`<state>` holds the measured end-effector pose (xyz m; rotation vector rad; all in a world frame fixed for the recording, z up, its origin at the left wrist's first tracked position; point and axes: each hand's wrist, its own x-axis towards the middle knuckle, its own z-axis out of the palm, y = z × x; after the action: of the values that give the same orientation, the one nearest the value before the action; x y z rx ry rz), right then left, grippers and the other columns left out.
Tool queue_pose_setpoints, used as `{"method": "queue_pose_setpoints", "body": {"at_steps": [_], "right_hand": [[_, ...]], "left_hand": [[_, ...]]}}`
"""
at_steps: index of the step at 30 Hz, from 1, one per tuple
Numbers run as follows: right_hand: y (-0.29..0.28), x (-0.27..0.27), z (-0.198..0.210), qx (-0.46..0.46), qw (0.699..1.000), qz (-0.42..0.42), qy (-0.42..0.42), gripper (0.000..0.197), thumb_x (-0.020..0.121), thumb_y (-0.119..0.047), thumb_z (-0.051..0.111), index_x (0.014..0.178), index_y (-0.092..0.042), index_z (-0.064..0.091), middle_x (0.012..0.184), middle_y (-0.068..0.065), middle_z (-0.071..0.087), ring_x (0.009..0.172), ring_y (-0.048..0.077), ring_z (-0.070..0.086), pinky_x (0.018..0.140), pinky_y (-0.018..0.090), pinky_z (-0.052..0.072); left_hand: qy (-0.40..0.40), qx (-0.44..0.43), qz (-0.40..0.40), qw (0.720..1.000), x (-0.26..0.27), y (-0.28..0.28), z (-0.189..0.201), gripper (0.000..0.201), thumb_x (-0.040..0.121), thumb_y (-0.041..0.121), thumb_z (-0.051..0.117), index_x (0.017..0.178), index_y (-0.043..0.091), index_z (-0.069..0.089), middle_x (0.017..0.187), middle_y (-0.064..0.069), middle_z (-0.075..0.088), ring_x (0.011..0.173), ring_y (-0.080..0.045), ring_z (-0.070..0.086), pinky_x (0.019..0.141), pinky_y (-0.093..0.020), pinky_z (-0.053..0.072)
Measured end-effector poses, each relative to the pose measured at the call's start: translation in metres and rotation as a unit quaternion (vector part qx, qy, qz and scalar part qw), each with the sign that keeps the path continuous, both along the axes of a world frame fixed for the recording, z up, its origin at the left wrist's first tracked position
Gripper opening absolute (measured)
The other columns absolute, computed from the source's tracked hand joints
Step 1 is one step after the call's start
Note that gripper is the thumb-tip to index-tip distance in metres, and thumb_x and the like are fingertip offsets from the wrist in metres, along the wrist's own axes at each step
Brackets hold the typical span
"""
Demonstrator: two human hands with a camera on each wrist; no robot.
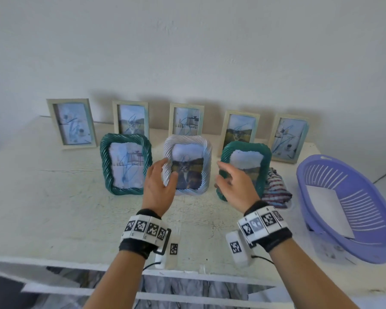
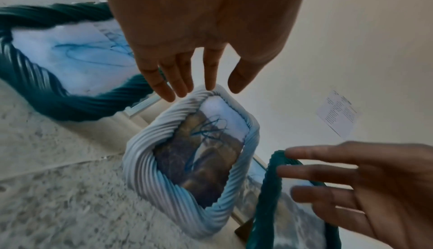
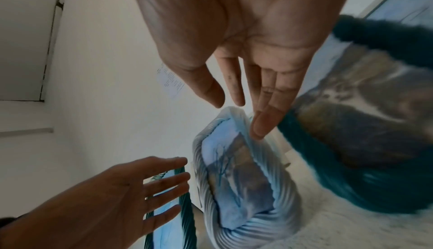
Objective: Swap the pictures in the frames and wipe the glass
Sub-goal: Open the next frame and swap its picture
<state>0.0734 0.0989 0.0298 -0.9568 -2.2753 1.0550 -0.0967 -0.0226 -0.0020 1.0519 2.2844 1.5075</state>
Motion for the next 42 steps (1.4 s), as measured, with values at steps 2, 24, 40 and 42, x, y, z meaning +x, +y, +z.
{"method": "queue_pose_setpoints", "body": {"at_steps": [2,24,40,42], "right_hand": [[-0.004,-0.019,0.004,-0.009,1.0,-0.015,-0.016,0.052,0.095,-0.023,0.052,0.144,-0.013,0.039,0.12,0.01,0.064,0.085,0.023,0.069,0.089,0.043,0.052],[-0.085,0.032,-0.025,-0.201,0.949,-0.155,0.187,0.012,0.097,-0.014,0.049,0.091,-0.013,0.059,0.084,0.005,0.063,0.081,0.019,0.059,0.072,0.034,0.044],[-0.15,0.036,-0.027,-0.36,0.868,-0.137,0.314,0.036,0.095,-0.035,0.049,0.118,-0.008,0.053,0.114,0.022,0.063,0.11,0.04,0.059,0.094,0.058,0.048],[-0.151,0.034,-0.023,-0.369,0.869,-0.118,0.307,0.044,0.095,-0.047,0.049,0.122,-0.013,0.056,0.116,0.022,0.064,0.111,0.039,0.06,0.095,0.056,0.048]], "left_hand": [[-0.018,-0.034,-0.017,0.999,-0.002,0.001,0.003,0.052,0.095,0.028,0.057,0.141,0.014,0.04,0.141,-0.01,0.044,0.125,-0.022,0.046,0.101,-0.039,0.043],[-0.067,-0.025,-0.159,0.985,0.022,-0.097,0.025,0.024,0.096,0.025,0.057,0.119,0.026,0.061,0.11,0.01,0.064,0.09,0.008,0.06,0.07,-0.003,0.044],[-0.121,-0.163,-0.154,0.967,0.07,-0.113,0.017,0.126,0.046,0.09,0.062,0.149,0.033,0.016,0.148,-0.001,0.038,0.133,-0.018,0.039,0.108,-0.041,0.039],[-0.198,-0.126,-0.168,0.957,0.08,-0.104,0.021,0.127,0.051,0.083,0.069,0.151,0.034,0.008,0.153,-0.002,0.033,0.134,-0.013,0.036,0.105,-0.031,0.034]]}}
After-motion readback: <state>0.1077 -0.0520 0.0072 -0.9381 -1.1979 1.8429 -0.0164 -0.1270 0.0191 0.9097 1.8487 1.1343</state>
